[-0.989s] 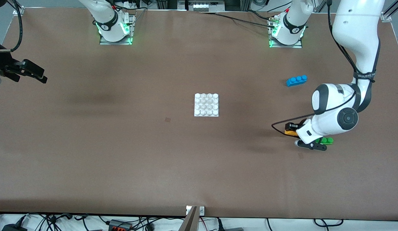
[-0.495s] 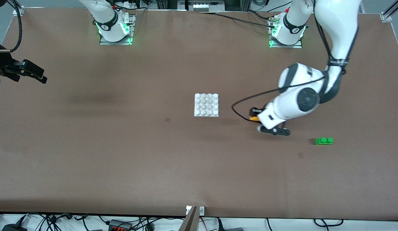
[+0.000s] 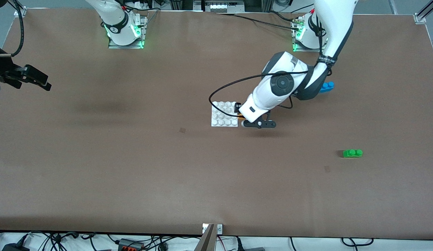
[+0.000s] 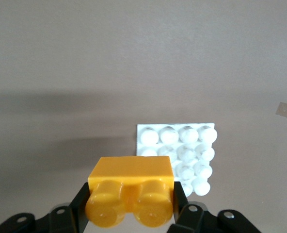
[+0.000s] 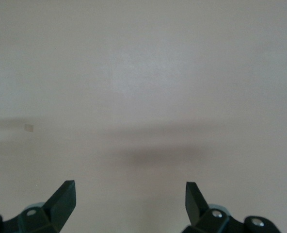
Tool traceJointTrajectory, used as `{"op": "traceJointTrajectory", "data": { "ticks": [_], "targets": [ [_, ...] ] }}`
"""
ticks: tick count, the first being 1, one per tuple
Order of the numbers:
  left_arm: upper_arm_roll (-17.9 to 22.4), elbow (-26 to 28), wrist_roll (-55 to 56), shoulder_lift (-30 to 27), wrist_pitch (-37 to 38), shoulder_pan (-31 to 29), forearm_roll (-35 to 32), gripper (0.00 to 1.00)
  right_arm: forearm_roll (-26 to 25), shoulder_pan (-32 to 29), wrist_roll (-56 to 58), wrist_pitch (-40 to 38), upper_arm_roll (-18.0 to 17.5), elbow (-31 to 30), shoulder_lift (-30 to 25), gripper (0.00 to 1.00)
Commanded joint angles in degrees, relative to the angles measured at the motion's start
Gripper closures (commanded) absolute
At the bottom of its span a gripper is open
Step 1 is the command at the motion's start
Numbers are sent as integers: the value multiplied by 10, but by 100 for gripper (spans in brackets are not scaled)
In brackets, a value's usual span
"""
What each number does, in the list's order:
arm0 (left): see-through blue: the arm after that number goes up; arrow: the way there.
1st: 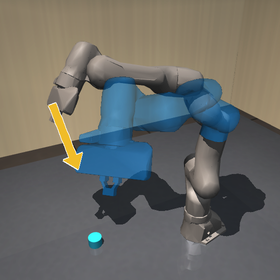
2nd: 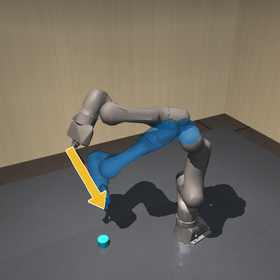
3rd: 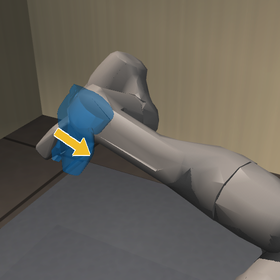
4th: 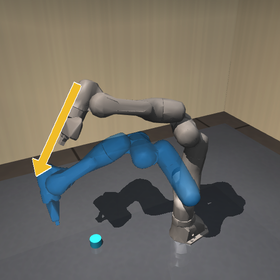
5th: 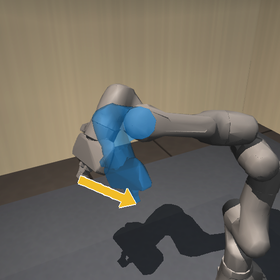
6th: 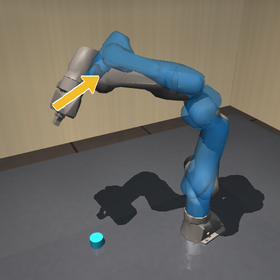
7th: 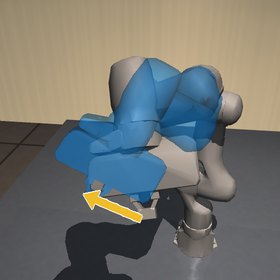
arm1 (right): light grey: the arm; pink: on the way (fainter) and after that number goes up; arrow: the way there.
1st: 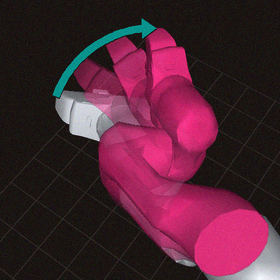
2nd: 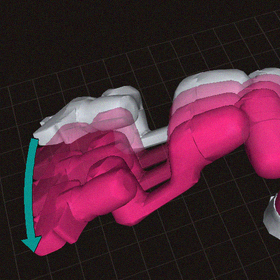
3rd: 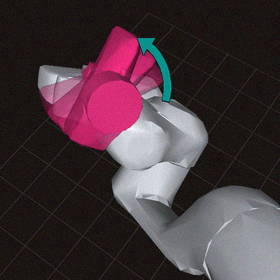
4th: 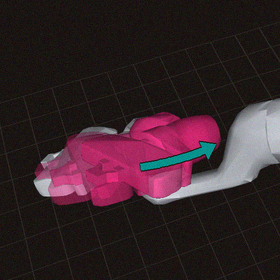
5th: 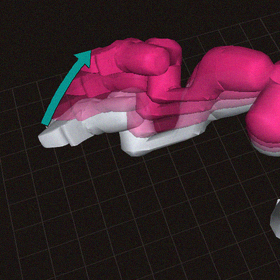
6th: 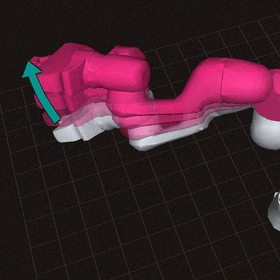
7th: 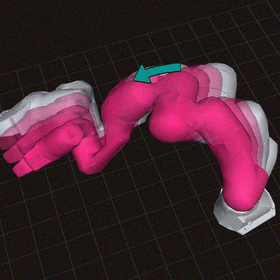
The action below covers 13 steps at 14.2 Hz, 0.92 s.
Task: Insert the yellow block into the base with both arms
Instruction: 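Carry the yellow brick with the left gripper over the base plate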
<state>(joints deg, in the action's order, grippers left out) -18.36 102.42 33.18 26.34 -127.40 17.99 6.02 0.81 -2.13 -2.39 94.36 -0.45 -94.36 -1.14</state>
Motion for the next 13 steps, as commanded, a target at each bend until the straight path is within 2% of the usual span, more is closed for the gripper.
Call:
{"op": "traceJointTrajectory", "data": {
  "ticks": [1,2,4,5,9,13],
  "targets": [
    [-11,4,61,13,-32,27,-54,49,-1,2,-10,-5,0,12,4,0],
    [-11,6,77,20,-49,32,-60,49,-1,3,-10,-5,0,12,4,0],
    [-46,28,122,33,-103,23,-75,49,0,2,-10,-5,0,12,4,0],
    [-51,39,148,35,-122,22,-92,49,0,2,-10,-5,0,12,4,0],
    [-77,40,256,59,-124,25,-217,49,0,2,-10,-4,0,12,4,0],
    [-81,39,261,71,-124,28,-232,49,0,2,-10,-5,0,12,5,0]
  ]
}}
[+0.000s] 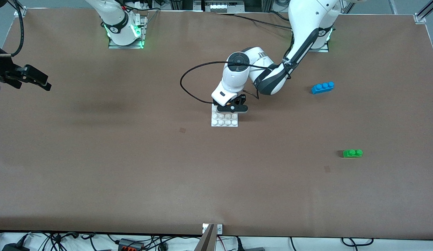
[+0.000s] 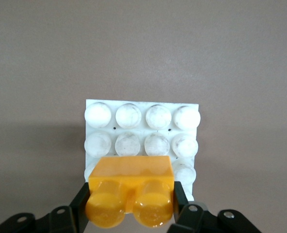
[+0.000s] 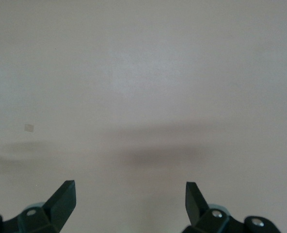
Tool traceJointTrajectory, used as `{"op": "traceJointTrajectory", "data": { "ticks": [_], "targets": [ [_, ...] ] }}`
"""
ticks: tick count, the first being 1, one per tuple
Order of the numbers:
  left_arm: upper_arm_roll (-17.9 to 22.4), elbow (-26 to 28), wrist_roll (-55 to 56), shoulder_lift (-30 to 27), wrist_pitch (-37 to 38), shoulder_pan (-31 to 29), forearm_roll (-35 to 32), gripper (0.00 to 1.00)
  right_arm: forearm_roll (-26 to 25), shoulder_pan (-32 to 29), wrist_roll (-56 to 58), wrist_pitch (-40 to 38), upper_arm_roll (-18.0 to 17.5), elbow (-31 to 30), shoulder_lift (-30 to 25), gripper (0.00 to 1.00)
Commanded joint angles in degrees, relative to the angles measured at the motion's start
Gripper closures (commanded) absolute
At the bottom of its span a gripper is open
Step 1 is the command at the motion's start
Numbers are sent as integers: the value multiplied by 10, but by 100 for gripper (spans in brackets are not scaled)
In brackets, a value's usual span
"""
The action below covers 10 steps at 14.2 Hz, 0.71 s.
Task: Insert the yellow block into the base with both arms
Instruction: 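Lower the yellow brick onto the base plate studs and press down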
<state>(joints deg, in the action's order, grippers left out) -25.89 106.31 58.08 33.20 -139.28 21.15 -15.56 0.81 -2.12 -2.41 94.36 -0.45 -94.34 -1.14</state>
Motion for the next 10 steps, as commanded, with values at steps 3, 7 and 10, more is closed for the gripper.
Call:
{"op": "traceJointTrajectory", "data": {
  "ticks": [3,7,10],
  "targets": [
    [-6,-3,12,13,-6,-1,-29,49,0,2,-10,-5,0,12,4,0],
    [-6,-5,13,24,-6,0,-41,48,0,1,-10,-5,0,12,5,0],
    [-6,-6,13,27,-6,1,-42,48,0,0,-10,-5,0,12,5,0]
  ]
}}
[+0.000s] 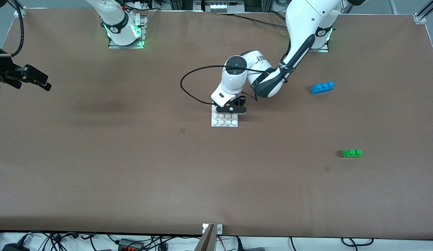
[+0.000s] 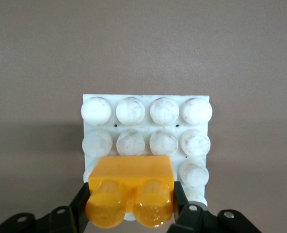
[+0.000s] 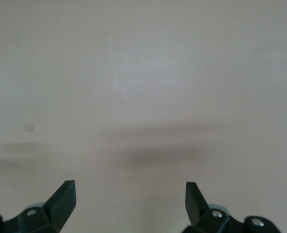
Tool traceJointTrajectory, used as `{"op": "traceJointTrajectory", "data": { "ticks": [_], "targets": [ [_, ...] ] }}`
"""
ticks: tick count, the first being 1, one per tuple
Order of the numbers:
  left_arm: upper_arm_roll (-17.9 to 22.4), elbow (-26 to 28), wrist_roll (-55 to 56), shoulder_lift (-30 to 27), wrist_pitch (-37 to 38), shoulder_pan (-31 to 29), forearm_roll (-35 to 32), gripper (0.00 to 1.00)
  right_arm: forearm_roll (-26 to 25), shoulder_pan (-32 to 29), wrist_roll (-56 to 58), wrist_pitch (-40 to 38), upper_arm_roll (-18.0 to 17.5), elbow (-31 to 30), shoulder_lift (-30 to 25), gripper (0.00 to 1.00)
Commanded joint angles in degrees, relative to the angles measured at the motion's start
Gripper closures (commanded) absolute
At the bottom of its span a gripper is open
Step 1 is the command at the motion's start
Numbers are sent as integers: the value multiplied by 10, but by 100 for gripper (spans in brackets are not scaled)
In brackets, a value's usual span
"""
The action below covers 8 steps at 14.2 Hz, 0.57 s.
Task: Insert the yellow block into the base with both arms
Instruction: 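Lower the yellow brick onto the base plate studs and press down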
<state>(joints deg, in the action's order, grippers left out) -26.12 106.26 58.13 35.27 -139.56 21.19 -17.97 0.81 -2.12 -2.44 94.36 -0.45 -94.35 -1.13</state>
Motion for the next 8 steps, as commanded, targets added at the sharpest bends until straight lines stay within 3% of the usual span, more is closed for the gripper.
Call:
{"op": "traceJointTrajectory", "data": {
  "ticks": [1,8],
  "targets": [
    [-4,-5,13,9,-4,3,-19,48,0,0,-10,-3,0,12,5,0],
    [-4,-7,13,13,-3,7,-33,48,0,1,-10,-5,0,12,5,0]
  ]
}}
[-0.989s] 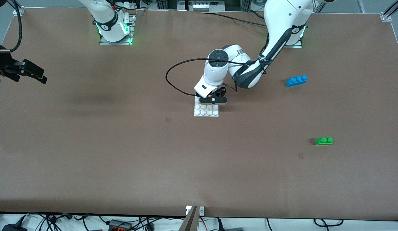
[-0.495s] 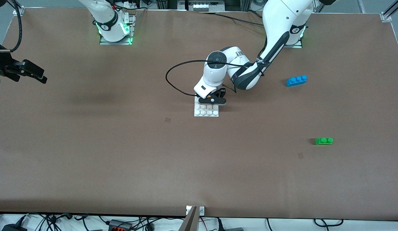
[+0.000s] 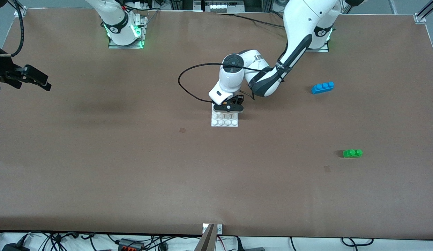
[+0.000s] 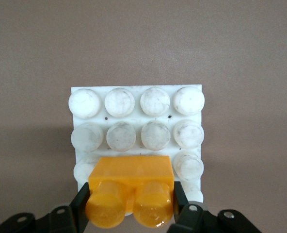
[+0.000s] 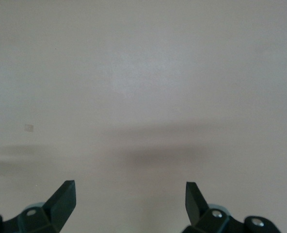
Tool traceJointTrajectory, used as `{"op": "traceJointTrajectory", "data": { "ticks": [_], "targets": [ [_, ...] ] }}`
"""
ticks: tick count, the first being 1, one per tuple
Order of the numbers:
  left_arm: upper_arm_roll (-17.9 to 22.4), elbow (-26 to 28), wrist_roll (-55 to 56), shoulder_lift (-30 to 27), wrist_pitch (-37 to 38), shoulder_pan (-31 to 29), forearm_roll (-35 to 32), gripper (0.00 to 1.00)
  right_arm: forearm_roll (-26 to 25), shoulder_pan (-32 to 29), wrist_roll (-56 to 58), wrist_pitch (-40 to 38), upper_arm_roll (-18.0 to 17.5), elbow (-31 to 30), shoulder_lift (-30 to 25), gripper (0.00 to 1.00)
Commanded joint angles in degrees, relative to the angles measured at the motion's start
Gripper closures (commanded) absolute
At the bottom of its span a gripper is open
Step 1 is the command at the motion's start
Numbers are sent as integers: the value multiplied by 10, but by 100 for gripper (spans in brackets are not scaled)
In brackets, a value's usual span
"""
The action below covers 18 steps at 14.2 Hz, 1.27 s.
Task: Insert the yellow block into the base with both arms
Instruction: 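Lower the yellow brick onto the base plate studs and press down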
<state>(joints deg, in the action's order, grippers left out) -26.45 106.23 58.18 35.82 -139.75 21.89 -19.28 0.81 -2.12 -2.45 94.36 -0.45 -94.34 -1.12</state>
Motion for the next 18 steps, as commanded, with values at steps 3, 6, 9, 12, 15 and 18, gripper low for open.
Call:
{"op": "traceJointTrajectory", "data": {
  "ticks": [3,6,9,12,15,18],
  "targets": [
    [0,-10,10,13,-1,-1,-20,48,0,0,-10,-5,0,12,5,0],
    [0,-16,9,21,0,-2,-21,48,0,1,-10,-5,0,12,5,0],
    [0,-17,9,26,0,-2,-21,48,0,0,-10,-5,0,12,5,0],
    [0,-17,7,27,0,-1,-24,48,0,0,-10,-4,0,12,5,0],
    [0,-17,8,28,3,-2,-29,47,0,0,-10,-4,0,12,5,0],
    [0,-18,8,27,5,-3,-29,41,0,0,-10,-4,0,12,5,0]
  ]
}}
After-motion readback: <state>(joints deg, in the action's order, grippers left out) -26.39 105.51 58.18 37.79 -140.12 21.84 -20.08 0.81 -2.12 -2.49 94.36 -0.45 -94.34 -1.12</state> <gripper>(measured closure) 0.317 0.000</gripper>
